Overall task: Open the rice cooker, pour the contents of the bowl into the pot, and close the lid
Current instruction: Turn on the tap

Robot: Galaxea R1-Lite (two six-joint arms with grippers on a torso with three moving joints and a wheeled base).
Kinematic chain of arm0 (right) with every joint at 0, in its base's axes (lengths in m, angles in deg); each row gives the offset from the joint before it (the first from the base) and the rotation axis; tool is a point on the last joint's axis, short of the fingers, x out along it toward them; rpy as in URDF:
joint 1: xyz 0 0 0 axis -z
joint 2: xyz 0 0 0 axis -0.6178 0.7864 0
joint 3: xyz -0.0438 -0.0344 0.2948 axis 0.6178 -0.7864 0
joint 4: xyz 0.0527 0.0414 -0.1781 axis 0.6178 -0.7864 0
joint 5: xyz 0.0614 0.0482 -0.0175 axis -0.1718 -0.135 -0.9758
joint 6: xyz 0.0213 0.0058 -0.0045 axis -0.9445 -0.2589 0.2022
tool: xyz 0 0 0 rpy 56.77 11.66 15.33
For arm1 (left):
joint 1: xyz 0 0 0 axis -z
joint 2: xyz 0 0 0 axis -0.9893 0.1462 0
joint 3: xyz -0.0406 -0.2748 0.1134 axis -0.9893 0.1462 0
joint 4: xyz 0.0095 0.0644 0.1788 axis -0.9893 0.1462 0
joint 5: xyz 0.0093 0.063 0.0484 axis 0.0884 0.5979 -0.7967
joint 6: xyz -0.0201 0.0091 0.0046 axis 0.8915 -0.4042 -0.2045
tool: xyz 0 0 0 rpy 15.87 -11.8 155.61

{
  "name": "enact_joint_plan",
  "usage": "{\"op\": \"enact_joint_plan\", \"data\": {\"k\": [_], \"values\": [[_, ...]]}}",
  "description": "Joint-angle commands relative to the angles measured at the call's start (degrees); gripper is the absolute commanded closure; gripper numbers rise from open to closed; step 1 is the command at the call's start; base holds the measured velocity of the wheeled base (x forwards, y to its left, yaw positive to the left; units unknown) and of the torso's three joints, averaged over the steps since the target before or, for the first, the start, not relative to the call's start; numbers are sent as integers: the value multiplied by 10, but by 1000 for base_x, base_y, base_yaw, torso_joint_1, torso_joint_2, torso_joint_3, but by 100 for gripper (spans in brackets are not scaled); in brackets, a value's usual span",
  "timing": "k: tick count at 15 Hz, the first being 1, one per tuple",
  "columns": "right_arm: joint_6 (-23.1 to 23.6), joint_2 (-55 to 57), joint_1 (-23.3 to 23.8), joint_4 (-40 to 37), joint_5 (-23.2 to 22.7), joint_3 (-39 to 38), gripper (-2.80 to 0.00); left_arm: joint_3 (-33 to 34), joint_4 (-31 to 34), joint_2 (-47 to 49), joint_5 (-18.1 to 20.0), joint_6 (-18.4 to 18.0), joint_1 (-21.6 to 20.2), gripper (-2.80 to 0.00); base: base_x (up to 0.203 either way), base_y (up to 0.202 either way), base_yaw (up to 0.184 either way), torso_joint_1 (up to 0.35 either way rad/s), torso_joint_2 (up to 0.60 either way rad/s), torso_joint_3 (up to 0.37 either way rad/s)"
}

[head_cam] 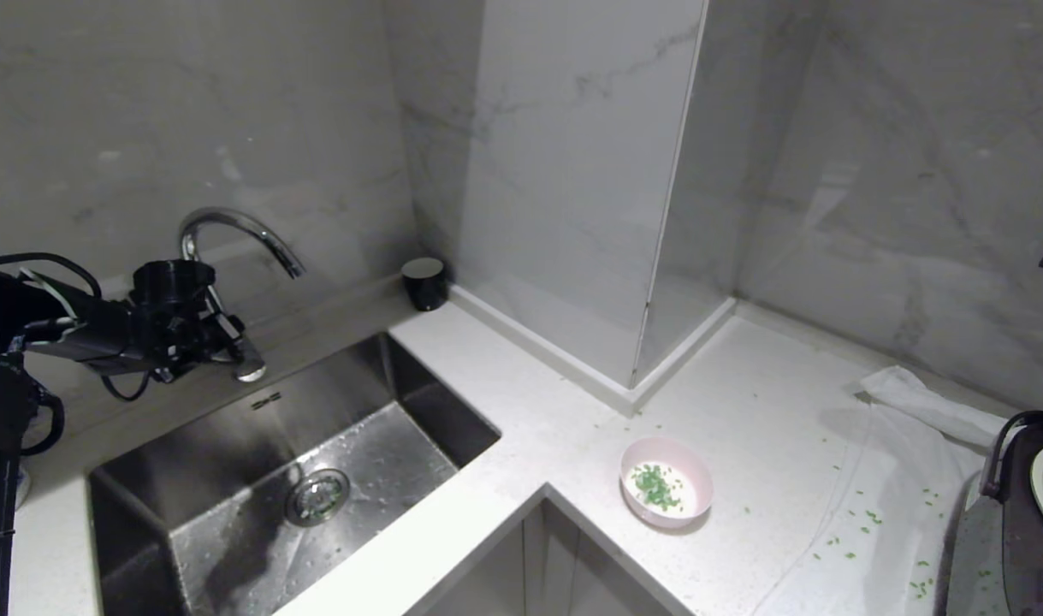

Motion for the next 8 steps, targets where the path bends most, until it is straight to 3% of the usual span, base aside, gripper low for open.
{"op": "enact_joint_plan", "data": {"k": [1, 2, 3, 8], "values": [[0, 0, -1, 0, 0, 0, 0, -16, 0, 24, -2, 2, -5, -280, 0, 0, 0, 0, 0, 0], [0, 0, 0, 0, 0, 0, 0, -16, 0, 27, -2, 2, -7, -118, 0, 0, 0, 0, 0, 0], [0, 0, 0, 0, 0, 0, 0, -15, 0, 28, -1, 3, -9, 0, 0, 0, 0, 0, 0, 0], [0, 0, -1, 0, 0, 0, 0, -41, 1, 38, -2, 2, -17, 0, 0, 0, 0, 0, 0, 0]]}}
